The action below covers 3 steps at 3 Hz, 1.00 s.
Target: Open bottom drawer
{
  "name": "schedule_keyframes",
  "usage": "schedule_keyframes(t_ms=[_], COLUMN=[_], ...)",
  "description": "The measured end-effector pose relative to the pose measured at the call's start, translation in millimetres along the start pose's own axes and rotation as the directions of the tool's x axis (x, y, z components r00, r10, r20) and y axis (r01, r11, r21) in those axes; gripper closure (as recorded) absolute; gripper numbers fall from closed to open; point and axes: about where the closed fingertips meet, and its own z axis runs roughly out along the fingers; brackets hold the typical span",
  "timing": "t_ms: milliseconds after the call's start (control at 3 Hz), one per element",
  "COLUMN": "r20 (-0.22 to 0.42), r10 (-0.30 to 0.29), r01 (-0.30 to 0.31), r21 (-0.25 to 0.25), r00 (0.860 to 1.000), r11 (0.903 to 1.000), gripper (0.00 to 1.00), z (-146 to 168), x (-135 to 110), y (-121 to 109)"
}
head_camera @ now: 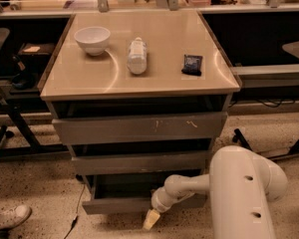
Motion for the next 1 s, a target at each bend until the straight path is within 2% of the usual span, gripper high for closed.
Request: schedule_keyframes(t_ms=[333,667,1000], r20=[-0.008,-0.035,-0.036], r10=[0.013,0.040,0.031], r01=[-0.014,-0.043,-0.036], r21=[-0.054,-0.117,-0.124], r00=[1.000,0.999,0.999], r11=[0.9985,0.9922,0.9916], gripper=[0.00,0.00,0.00], z=[-12,-32,-30], x=[0,0,2], y=[30,72,75])
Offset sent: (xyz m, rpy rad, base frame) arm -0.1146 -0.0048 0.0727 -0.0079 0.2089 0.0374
